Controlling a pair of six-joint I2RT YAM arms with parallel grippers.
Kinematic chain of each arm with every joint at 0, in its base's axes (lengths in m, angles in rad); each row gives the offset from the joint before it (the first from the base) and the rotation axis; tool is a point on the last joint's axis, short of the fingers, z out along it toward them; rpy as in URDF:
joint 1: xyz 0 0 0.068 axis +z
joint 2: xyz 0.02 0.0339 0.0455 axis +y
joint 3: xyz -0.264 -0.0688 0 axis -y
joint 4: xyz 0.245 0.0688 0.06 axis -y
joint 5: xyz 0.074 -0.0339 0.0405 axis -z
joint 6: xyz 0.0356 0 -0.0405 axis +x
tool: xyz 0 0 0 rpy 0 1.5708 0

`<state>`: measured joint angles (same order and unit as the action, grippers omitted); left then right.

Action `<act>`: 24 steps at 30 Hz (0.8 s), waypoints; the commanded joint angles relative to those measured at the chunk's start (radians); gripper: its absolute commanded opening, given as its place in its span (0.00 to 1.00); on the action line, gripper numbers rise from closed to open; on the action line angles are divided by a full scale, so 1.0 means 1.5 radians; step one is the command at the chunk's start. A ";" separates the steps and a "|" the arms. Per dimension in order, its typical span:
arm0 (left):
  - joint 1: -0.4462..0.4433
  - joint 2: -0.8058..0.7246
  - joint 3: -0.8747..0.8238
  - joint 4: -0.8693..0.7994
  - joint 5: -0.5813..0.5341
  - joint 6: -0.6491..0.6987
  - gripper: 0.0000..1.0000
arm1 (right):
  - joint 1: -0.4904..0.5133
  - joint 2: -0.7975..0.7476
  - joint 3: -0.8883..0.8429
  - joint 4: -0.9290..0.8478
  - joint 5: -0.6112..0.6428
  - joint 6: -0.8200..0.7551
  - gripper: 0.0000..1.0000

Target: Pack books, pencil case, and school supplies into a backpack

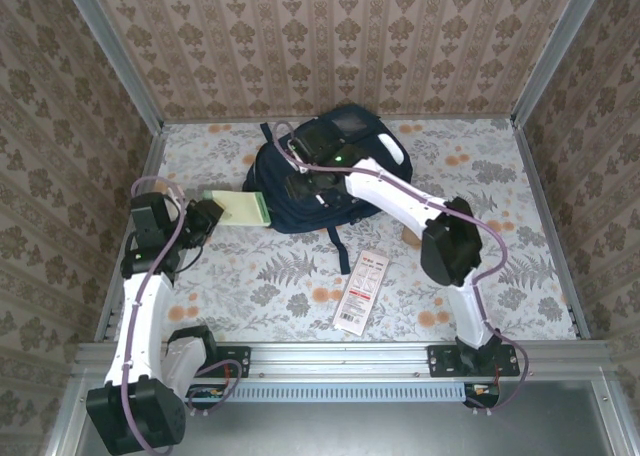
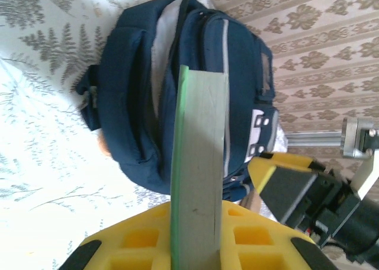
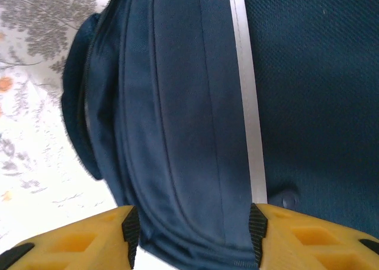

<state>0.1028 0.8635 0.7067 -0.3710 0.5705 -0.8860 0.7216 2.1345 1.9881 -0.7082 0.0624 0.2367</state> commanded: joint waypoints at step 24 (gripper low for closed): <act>0.020 0.005 0.043 -0.053 -0.034 0.082 0.00 | 0.035 0.223 0.228 -0.128 0.147 -0.099 0.11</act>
<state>0.1261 0.8692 0.7330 -0.4797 0.5037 -0.7990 0.7780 2.4660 2.3051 -0.8406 0.2226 0.0937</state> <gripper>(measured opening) 0.159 0.145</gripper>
